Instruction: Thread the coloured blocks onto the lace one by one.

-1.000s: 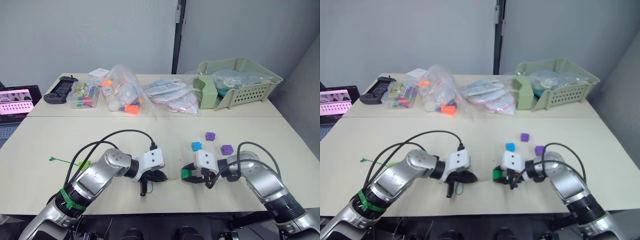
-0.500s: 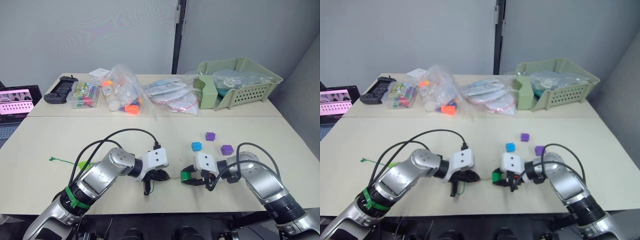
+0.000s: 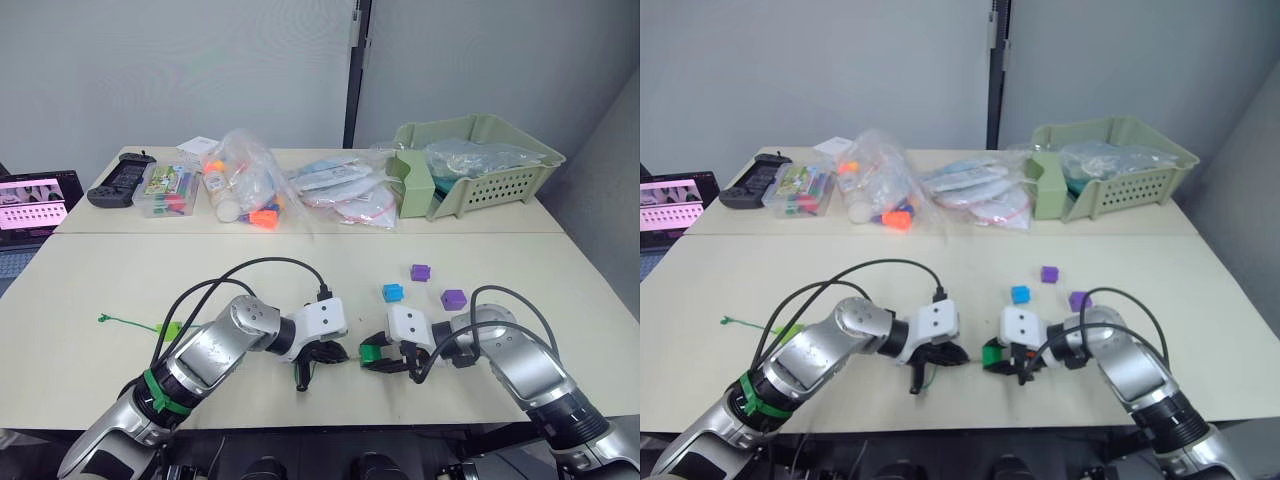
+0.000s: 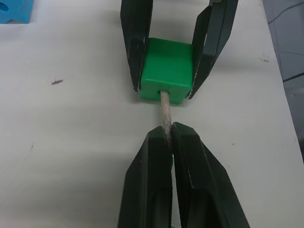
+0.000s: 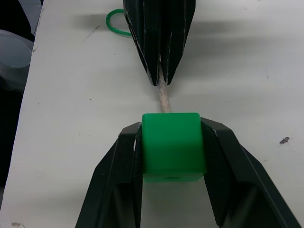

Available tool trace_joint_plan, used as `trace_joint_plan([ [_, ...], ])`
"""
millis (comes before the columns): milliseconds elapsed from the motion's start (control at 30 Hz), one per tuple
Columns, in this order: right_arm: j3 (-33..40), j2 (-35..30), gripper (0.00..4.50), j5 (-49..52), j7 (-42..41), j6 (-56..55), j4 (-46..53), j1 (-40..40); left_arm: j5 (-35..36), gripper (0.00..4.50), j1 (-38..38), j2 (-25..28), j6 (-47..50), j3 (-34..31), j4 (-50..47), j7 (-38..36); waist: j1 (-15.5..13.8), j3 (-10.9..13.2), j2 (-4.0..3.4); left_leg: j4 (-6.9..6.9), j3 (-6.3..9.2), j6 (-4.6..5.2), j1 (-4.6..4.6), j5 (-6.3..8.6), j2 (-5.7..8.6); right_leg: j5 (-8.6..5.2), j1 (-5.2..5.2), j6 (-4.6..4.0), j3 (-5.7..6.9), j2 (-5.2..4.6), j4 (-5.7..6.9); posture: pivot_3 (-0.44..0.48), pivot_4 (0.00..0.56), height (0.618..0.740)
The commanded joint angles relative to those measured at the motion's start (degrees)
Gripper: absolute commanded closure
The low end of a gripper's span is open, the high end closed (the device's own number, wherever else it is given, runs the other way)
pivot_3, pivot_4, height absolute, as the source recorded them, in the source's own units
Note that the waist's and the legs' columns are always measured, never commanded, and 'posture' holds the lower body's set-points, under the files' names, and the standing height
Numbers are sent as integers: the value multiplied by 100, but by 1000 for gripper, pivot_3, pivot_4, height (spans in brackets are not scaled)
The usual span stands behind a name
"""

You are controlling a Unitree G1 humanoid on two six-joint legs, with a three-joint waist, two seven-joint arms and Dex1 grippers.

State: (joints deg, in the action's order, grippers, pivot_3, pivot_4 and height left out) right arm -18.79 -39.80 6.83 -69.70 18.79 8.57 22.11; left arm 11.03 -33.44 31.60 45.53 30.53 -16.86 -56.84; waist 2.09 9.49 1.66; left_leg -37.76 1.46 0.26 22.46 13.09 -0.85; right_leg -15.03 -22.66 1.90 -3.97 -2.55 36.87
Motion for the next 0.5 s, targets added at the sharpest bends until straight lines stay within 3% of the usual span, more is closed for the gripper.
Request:
trace_joint_plan([
  [33,-276,81,3317,-63,-24,91,102,-69,1,4500,-233,-241,-73,-55,-89,106,-5,0,0,-1,0,0,0,0,0,0,1,0,0,0,0,0,150,740],
  [500,-124,240,3317,67,179,530,362,-146,-52,4500,-131,-1053,-441,-16,517,305,-58,-1,-2,-7,2,0,-9,0,3,0,10,0,0,-2,10,0,150,740],
])
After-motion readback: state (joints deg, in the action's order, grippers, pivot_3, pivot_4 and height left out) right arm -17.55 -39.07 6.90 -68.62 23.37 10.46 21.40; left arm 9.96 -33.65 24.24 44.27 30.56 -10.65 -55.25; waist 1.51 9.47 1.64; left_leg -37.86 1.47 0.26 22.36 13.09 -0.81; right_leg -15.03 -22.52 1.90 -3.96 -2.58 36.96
